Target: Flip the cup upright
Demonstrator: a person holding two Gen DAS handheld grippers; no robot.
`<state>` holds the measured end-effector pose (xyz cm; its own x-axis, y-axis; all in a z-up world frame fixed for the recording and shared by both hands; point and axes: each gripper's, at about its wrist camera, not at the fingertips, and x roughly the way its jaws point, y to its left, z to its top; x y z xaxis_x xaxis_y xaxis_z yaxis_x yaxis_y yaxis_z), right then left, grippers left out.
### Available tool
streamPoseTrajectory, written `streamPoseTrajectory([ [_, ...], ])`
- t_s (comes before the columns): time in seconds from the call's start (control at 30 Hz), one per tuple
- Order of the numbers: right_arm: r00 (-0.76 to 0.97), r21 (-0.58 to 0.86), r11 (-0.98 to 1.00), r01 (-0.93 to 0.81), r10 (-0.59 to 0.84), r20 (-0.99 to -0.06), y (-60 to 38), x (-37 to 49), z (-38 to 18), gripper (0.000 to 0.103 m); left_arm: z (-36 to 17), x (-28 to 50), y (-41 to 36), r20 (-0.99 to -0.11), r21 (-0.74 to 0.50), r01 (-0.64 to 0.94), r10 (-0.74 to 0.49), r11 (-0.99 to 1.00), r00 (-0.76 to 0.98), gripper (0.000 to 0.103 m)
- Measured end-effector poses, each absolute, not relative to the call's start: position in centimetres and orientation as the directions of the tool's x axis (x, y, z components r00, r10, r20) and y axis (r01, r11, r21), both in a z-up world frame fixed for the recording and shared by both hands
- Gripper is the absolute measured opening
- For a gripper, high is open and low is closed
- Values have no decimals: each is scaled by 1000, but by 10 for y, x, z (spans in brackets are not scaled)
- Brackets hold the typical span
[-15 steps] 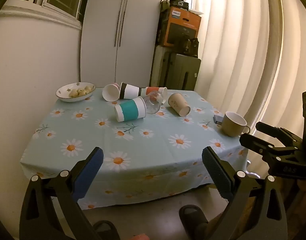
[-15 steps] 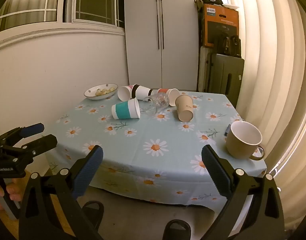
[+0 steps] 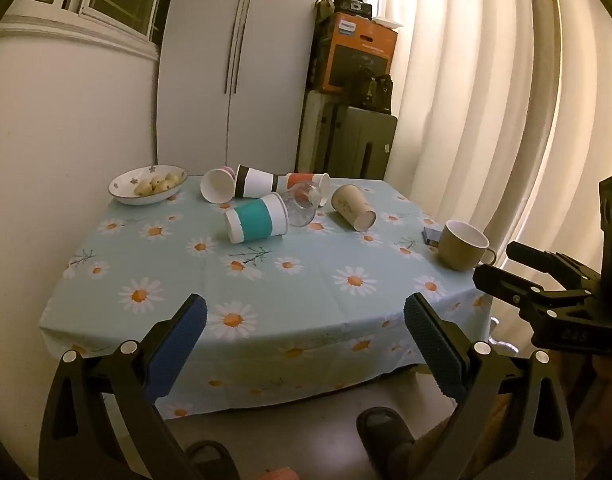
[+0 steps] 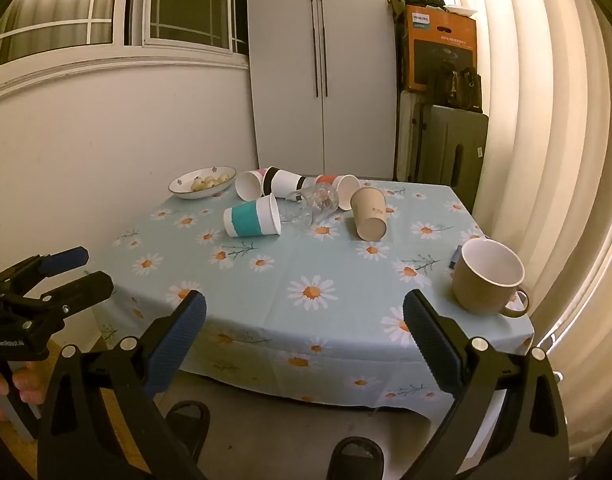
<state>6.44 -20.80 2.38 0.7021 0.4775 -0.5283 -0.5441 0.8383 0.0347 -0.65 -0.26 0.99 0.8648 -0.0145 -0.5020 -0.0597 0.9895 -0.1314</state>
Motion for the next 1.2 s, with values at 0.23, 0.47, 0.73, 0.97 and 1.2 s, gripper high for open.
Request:
streamPoseTrajectory([
  [0.23, 701, 35, 838, -545, 478, -530, -207, 64, 24, 98, 4, -3, -5, -505, -137, -48, -28, 989, 863, 97],
  [0.47, 674, 71, 833, -549, 491, -552, -207, 72, 24, 98, 5, -2, -7, -507, -146, -41, -40, 988, 861, 97],
  [0.73, 559, 207, 814, -543, 534, -635, -202, 118, 19, 98, 7, 20, 12, -559, -186, -21, -88, 982, 824, 97],
  [0.97, 447, 334, 766, -549, 607, -658, -184, 168, 29, 98, 18, 77, 36, -624, -124, 69, -132, 990, 770, 96],
  [1.2, 288, 578, 681, -449, 723, -628, -162, 224, 26, 98, 7, 161, 57, -761, -8, 253, -170, 967, 625, 96],
])
